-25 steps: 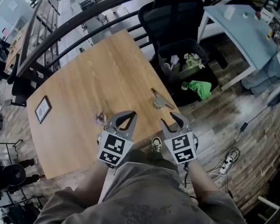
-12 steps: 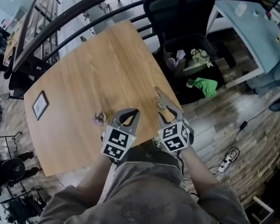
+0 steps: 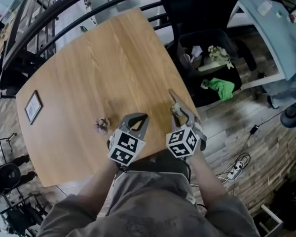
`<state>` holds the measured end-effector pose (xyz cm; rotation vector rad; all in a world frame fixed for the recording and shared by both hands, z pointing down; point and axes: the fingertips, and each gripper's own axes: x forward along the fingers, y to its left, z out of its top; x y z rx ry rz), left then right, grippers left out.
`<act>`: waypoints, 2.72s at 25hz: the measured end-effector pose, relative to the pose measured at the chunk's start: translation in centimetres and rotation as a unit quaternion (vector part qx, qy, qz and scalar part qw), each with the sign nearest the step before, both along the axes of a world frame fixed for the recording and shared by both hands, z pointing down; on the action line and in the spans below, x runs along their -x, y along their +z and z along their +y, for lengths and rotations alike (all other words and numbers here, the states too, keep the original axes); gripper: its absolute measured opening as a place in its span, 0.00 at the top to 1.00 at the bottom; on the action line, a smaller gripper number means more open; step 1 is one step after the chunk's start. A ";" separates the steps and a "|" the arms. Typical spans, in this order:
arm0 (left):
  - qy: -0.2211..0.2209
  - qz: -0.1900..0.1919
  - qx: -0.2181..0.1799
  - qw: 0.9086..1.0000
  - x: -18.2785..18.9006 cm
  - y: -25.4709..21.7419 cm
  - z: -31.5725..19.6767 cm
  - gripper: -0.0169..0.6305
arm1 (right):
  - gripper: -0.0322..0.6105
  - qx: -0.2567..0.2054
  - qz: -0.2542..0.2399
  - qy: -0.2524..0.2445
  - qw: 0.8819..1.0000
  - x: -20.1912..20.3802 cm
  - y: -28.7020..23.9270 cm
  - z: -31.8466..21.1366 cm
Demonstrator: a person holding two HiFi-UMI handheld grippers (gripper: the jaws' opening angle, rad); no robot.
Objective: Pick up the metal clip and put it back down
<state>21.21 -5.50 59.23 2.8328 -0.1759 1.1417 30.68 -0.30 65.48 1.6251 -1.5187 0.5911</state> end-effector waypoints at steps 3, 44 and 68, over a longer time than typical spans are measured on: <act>0.001 0.005 0.004 1.000 0.0 0.9 -0.5 0.97 | 0.72 0.011 0.014 -0.010 1.000 0.4 1.3 -0.2; -0.020 0.110 -0.032 0.993 7.5 -16.0 -1.8 0.97 | 0.93 -0.185 0.015 0.009 0.983 4.5 -23.6 0.1; -0.175 0.167 -0.112 0.964 16.8 -22.8 -13.2 0.97 | 0.93 -0.218 0.110 -0.183 0.952 9.9 -30.0 -14.6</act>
